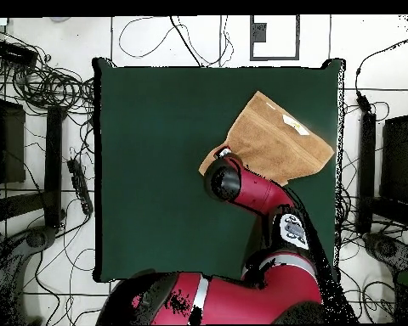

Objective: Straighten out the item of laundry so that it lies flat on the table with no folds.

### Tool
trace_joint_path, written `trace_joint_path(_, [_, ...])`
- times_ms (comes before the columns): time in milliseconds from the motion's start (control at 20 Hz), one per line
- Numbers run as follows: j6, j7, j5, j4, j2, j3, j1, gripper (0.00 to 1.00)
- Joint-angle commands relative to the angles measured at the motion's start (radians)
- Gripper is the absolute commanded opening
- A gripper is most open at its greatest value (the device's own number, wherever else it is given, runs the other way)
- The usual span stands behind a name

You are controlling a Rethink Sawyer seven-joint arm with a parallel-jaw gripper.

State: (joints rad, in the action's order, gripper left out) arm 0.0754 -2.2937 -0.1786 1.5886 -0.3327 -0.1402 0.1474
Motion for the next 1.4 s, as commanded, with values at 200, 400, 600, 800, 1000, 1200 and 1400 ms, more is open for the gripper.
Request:
trace_joint_path(200, [0.117, -0.299, -0.189, 0.0, 0.05, -0.011, -0.256, 0.0])
trace_joint_path(400, [0.274, -0.402, -0.311, -0.065, 0.075, -0.169, -0.414, 0.0])
trace_joint_path(600, [0.337, -0.441, -0.378, -0.1, 0.097, -0.234, -0.483, 0.0])
trace_joint_path(800, [0.287, -0.39, -0.4, -0.08, 0.06, -0.151, -0.461, 0.0])
trace_joint_path(1000, [0.255, -0.312, -0.373, -0.089, 0.035, -0.109, -0.44, 0.0])
trace_joint_path(1200, [0.078, -0.147, -0.258, -0.068, 0.031, 0.034, -0.305, 0.0])
trace_joint_path(1400, [-0.127, -0.025, -0.006, -0.091, 0.107, 0.225, -0.078, 0.0])
